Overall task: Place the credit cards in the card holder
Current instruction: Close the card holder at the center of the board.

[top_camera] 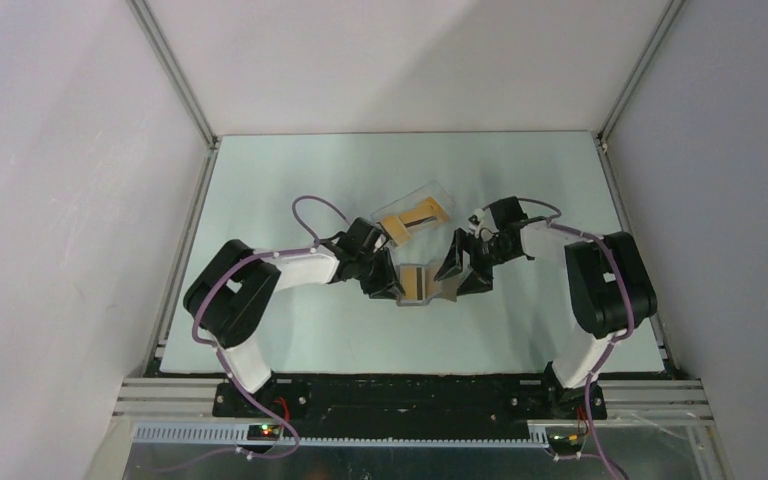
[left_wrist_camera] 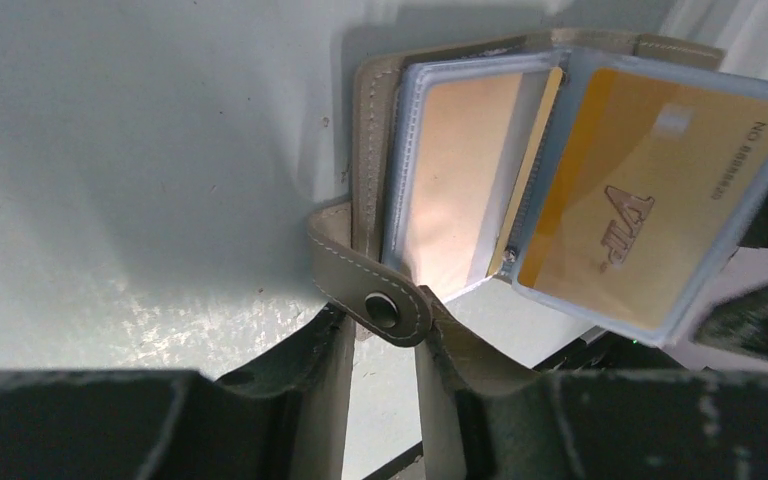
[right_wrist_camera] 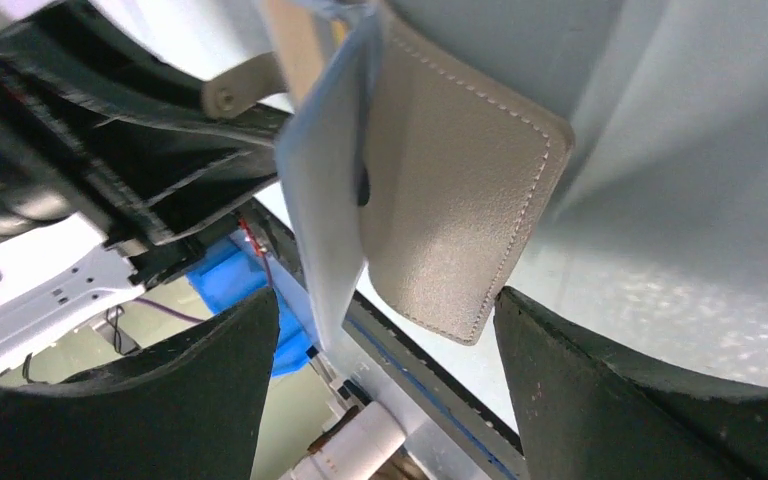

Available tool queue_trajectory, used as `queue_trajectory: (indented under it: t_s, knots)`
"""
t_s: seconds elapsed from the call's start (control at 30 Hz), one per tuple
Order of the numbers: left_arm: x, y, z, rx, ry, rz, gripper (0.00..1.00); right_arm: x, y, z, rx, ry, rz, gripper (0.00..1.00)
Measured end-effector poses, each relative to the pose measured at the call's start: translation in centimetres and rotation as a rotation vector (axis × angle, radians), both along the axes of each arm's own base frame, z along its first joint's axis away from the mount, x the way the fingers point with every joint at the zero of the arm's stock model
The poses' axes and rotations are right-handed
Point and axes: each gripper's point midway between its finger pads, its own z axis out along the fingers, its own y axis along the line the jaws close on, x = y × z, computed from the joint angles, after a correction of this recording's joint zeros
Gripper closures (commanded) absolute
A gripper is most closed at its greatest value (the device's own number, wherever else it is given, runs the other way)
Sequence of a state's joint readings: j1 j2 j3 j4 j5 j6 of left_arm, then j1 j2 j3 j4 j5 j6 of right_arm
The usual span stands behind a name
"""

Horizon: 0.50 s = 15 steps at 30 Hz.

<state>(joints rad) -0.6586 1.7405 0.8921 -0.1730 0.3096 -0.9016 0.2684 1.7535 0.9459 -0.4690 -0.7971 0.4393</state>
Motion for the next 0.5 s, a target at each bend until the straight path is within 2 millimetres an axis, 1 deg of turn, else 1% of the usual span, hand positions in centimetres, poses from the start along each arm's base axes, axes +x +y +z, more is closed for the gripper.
queue_trajectory:
  t_s: [0.17,0.23,0.27,0.37,0.47,0.5]
  knots:
    - [0.0,0.0,0.0,0.0,0.0,-0.001,0.68,1.0,1.5,3.4,0.101,-0.089,-0.005,0.18]
    - [0.0,0.0,0.0,0.0,-0.001,-0.001,0.67,1.2,2.1,4.5,0.14,-0.115,0.002,0.18]
    - [0.0,0.0,0.0,-0.001,-0.003,-0.001,0.67,1.3,2.4,4.7,0.151,-0.122,0.008,0.18]
    - [0.0,-0.1,0.0,-0.001,-0.005,-0.002,0.67,0.9,3.3,4.4,0.168,-0.112,0.033,0.19]
    - [0.0,0.0,0.0,0.0,-0.005,-0.002,0.63,0.0,4.3,2.8,0.154,-0.064,0.066,0.21]
    - [0.1,0.0,0.0,0.0,-0.007,-0.002,0.6,-0.3,4.5,2.4,0.15,-0.049,0.075,0.22]
